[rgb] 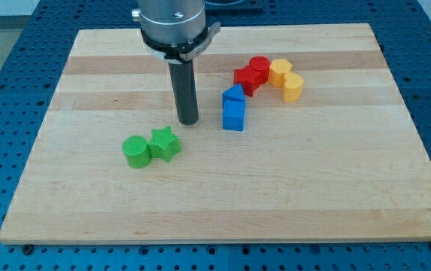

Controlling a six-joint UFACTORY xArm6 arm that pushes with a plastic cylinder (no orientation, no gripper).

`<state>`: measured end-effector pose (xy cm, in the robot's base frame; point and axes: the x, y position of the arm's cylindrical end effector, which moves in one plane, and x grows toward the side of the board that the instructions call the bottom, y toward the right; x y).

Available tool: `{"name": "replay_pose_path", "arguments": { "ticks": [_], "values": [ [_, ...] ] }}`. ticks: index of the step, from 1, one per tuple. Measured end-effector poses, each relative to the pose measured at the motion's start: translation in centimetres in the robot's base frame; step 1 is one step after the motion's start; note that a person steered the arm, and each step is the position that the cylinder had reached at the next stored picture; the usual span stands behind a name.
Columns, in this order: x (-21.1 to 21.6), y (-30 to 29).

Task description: Nudge the blue triangle and the blue cube right a bit

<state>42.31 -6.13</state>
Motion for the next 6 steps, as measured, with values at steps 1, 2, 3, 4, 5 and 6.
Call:
{"name": "replay_pose_path", "arguments": {
  "ticks": [1, 2, 3, 4, 5, 6],
  "values": [
    [-0.9, 0.1],
    [-1.4, 0.3],
    [-1.6, 0.7],
    [-1.6, 0.9],
    [-1.6, 1.2],
    [-1.3, 1.2]
  ]
}}
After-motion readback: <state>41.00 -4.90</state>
